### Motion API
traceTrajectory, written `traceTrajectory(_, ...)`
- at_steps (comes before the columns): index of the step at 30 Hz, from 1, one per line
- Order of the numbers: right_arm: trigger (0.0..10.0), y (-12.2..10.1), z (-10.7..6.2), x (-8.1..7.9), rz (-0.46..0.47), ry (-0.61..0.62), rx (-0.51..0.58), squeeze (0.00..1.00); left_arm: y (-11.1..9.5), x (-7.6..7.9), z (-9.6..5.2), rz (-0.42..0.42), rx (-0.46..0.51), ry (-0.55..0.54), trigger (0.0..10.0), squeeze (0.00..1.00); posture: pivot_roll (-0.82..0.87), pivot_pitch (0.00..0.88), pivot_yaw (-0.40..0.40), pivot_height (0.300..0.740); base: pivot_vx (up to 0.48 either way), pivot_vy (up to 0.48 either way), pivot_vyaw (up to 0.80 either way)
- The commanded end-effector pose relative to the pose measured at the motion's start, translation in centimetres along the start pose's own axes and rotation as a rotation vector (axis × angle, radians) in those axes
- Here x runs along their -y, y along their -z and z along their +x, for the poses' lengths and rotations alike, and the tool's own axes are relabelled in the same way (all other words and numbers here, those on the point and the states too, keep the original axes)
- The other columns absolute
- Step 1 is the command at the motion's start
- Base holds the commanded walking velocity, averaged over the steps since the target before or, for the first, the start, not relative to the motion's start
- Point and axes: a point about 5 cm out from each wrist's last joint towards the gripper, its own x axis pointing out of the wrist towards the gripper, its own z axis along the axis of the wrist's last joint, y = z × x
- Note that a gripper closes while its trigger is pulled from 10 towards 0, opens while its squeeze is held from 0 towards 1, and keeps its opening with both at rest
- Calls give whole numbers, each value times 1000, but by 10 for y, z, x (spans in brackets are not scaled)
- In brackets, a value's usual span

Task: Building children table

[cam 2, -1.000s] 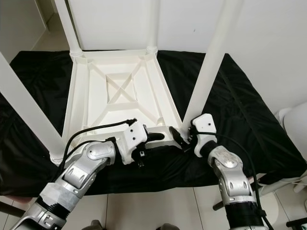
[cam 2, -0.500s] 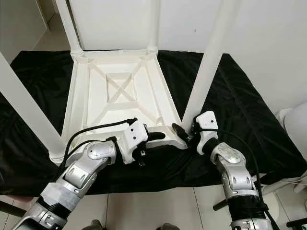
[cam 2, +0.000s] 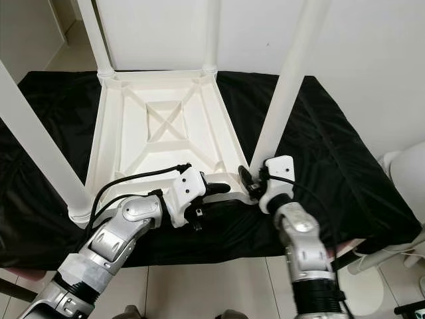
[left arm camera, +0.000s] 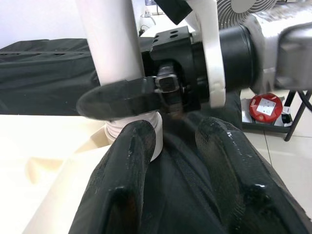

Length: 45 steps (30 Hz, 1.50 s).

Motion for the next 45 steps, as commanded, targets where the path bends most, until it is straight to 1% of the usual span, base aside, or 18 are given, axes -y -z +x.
traceTrajectory(1,10000,7,-4,-1,39,120,-43,0,4,1,-1,2,-22,-12,10000,0,-2,0,-41,740,0,0,0)
traceTrajectory(2,10000,7,-4,-1,39,120,-43,0,4,1,-1,2,-22,-12,10000,0,-2,0,-41,740,0,0,0)
traceTrajectory(3,10000,8,-7,-4,43,191,-42,0,4,0,-1,2,-23,-14,10000,0,2,0,-42,740,0,0,0)
traceTrajectory(5,10000,8,-7,-4,43,191,-42,0,4,0,-1,2,-23,-14,10000,0,2,0,-42,740,0,0,0)
traceTrajectory(7,10000,12,-14,-14,67,315,-49,0,5,0,-2,1,-24,-18,10000,0,4,0,-40,740,0,0,0)
traceTrajectory(9,10000,13,-15,-20,85,342,-53,0,4,0,-2,1,-24,-16,10000,0,2,0,-37,740,0,0,0)
traceTrajectory(12,10000,10,-14,-25,81,345,-41,0,4,1,-2,1,-24,-12,10000,0,1,0,-36,740,0,0,0)
traceTrajectory(25,10000,9,-19,-22,55,384,-61,0,4,2,-1,4,-22,-6,10000,0,0,0,-40,740,0,0,0)
traceTrajectory(26,10000,8,-19,-22,52,380,-52,1000,4,2,-1,4,-22,-6,10000,0,0,0,-40,740,0,0,0)
traceTrajectory(31,10000,5,-27,-10,-8,257,1,1000,4,2,0,5,-21,-8,10000,0,4,0,-41,740,0,0,0)
traceTrajectory(33,10000,5,-27,-10,-8,257,1,1000,4,2,0,5,-21,-8,10000,0,4,0,-41,740,0,0,0)
traceTrajectory(35,10000,5,-29,-3,-29,209,8,1000,4,2,-1,6,-21,-9,10000,0,3,0,-39,740,0,0,0)
traceTrajectory(38,10000,2,-30,21,-113,54,18,1000,4,0,-2,8,-25,-10,10000,0,-1,0,-31,740,0,0,0)
traceTrajectory(39,10000,2,-30,21,-113,54,18,1000,4,0,-2,8,-25,-10,10000,0,-1,0,-31,740,0,0,0)
traceTrajectory(40,10000,1,-30,24,-127,18,14,945,4,0,-2,9,-26,-10,10000,0,-3,0,-29,740,0,0,0)
traceTrajectory(41,10000,-1,-27,27,-146,-32,17,0,4,-1,-1,8,-25,-10,10000,0,-5,0,-26,740,0,0,0)
traceTrajectory(43,10000,-2,-25,28,-158,-61,19,0,3,-1,-1,8,-25,-10,10000,0,-5,0,-26,740,0,0,0)
traceTrajectory(45,10000,-4,-18,27,-194,-167,17,0,3,-1,0,8,-22,-10,10000,0,-8,0,-20,740,0,0,0)
